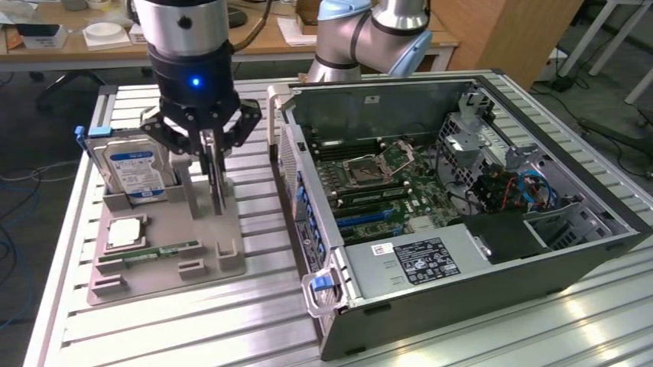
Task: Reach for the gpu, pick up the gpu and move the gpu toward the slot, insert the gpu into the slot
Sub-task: 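Pick up the gpu and move the gpu toward the slot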
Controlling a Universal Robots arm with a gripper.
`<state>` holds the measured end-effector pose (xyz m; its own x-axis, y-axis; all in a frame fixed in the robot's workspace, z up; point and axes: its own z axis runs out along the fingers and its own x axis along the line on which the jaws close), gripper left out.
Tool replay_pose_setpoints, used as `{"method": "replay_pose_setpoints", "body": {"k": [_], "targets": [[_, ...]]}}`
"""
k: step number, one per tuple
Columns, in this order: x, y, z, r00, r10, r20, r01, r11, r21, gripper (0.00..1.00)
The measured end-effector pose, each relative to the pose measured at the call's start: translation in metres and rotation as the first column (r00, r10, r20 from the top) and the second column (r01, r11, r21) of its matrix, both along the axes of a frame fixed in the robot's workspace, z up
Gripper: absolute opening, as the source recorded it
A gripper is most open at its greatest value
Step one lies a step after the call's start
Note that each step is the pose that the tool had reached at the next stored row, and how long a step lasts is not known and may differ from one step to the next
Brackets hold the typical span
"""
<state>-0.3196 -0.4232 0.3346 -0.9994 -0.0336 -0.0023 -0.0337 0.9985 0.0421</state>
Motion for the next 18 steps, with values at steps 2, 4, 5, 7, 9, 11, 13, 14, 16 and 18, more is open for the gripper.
{"method": "replay_pose_setpoints", "body": {"k": [2, 4, 5, 7, 9, 11, 13, 14, 16, 18], "targets": [[0.000, 0.0000, 0.0081, 1.0000, 0.000, 0.0000, 0.000, 1.0000, 0.0000, 0.26], [0.000, 0.0000, 0.0168, 1.0000, 0.000, 0.0000, 0.000, 1.0000, 0.0000, 0.26], [0.000, 0.0000, 0.0209, 1.0000, 0.000, -0.0001, 0.000, 1.0000, -0.0001, 0.26], [0.000, 0.0000, 0.0290, 1.0000, 0.000, 0.0000, 0.000, 1.0000, 0.0000, 0.26], [0.000, 0.0000, 0.0377, 1.0000, 0.000, 0.0000, 0.000, 1.0000, 0.0000, 0.26], [0.000, 0.0000, 0.0469, 1.0000, 0.000, -0.0001, 0.000, 1.0000, 0.0000, 0.26], [0.000, 0.0000, 0.0553, 1.0000, 0.000, 0.0000, 0.000, 1.0000, 0.0000, 0.26], [0.000, 0.0000, 0.0593, 1.0000, 0.000, -0.0001, 0.000, 1.0000, -0.0001, 0.26], [0.000, 0.0000, 0.0668, 1.0000, 0.000, 0.0000, 0.000, 1.0000, -0.0001, 0.26], [0.000, 0.0000, 0.0745, 1.0000, 0.000, -0.0001, 0.000, 1.0000, -0.0003, 0.26]]}}
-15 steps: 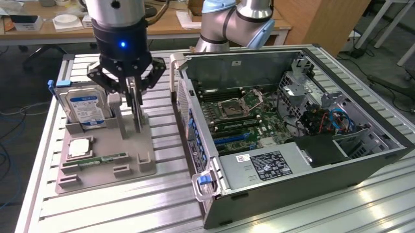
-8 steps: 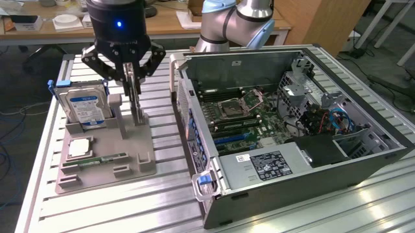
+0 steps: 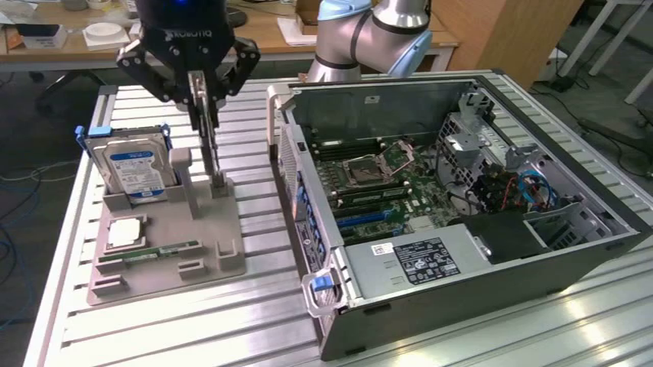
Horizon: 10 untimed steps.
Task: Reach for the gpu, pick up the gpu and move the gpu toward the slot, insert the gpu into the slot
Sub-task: 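Pick up the gpu and move the gpu toward the slot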
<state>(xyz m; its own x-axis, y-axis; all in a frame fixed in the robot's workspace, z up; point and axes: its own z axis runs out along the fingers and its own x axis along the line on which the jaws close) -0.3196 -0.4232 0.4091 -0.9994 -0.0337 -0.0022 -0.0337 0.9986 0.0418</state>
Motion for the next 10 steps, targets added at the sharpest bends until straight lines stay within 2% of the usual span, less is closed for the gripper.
{"method": "replay_pose_setpoints", "body": {"k": [5, 8, 10], "targets": [[0.000, 0.0000, 0.0169, 1.0000, 0.000, 0.0000, 0.000, 1.0000, -0.0004, 0.26], [0.000, 0.0000, 0.0191, 1.0000, 0.000, 0.0004, 0.000, 1.0000, -0.0029, 0.26], [0.006, 0.0000, 0.0193, 1.0000, 0.000, 0.0003, 0.000, 1.0000, -0.0033, 0.26]]}}
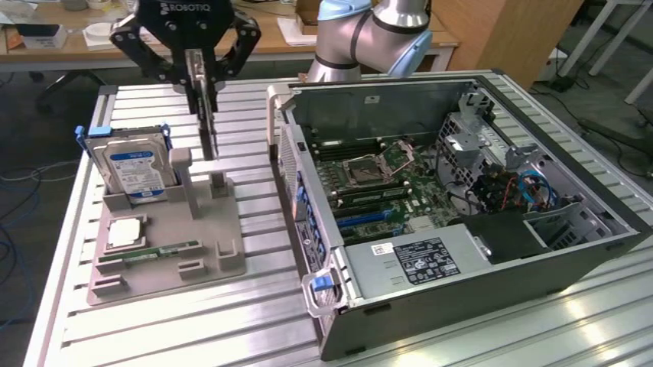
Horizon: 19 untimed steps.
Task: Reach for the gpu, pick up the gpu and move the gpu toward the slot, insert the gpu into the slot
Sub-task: 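Pick up the gpu and move the gpu toward the slot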
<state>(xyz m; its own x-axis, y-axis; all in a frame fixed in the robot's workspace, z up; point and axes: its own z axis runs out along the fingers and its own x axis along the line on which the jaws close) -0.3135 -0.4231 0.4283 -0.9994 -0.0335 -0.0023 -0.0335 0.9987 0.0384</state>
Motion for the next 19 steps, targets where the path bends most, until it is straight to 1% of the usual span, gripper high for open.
{"method": "replay_pose_setpoints", "body": {"k": [3, 4, 5, 6, 7, 9, 10, 11, 12, 15, 19], "targets": [[0.014, 0.0000, -0.0002, 1.0000, 0.000, -0.0001, 0.000, 1.0000, -0.0008, 0.26], [0.018, -0.0001, -0.0003, 1.0000, 0.000, 0.0000, 0.000, 1.0000, -0.0020, 0.26], [0.023, -0.0001, -0.0003, 1.0000, 0.000, 0.0000, 0.000, 1.0000, -0.0049, 0.26], [0.027, -0.0001, -0.0003, 1.0000, 0.000, 0.0001, 0.000, 1.0000, -0.0099, 0.26], [0.030, -0.0001, -0.0002, 1.0000, 0.000, -0.0001, 0.000, 0.9998, -0.0185, 0.26], [0.034, -0.0001, -0.0003, 1.0000, 0.000, -0.0001, 0.000, 0.9993, -0.0384, 0.26], [0.036, 0.0000, -0.0003, 1.0000, 0.000, 0.0000, 0.000, 0.9990, -0.0450, 0.26], [0.039, 0.0000, -0.0003, 1.0000, 0.000, -0.0001, 0.000, 0.9988, -0.0494, 0.26], [0.042, 0.0000, -0.0004, 1.0000, 0.000, -0.0001, 0.000, 0.9987, -0.0508, 0.26], [0.052, -0.0001, -0.0016, 1.0000, -0.001, -0.0001, 0.001, 0.9987, -0.0509, 0.26], [0.057, -0.0001, -0.0045, 0.9999, -0.011, -0.0001, 0.011, 0.9986, -0.0509, 0.26]]}}
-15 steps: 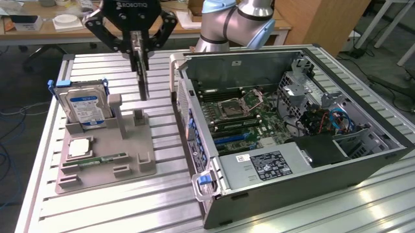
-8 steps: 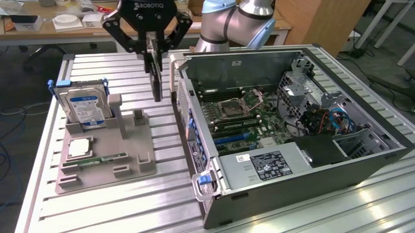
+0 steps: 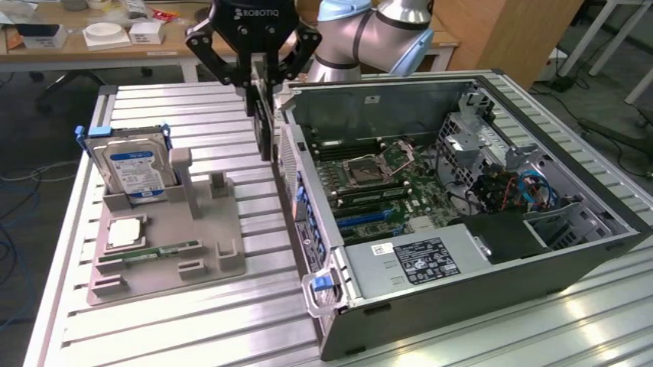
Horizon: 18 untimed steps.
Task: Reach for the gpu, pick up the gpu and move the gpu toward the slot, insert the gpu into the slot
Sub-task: 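Pick up the gpu and move the gpu toward the slot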
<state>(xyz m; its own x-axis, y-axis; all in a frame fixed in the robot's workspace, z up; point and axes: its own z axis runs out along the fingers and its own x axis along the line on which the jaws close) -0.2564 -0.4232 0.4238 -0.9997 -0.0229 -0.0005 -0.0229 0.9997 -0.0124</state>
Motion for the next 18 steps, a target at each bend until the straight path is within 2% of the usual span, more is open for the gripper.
{"method": "replay_pose_setpoints", "body": {"k": [10, 18], "targets": [[0.010, 0.0000, -0.0011, 0.9989, -0.046, 0.0001, 0.046, 0.9989, -0.0004, 0.26], [0.036, 0.0000, -0.0037, 0.9987, -0.051, 0.0001, 0.051, 0.9987, -0.0004, 0.26]]}}
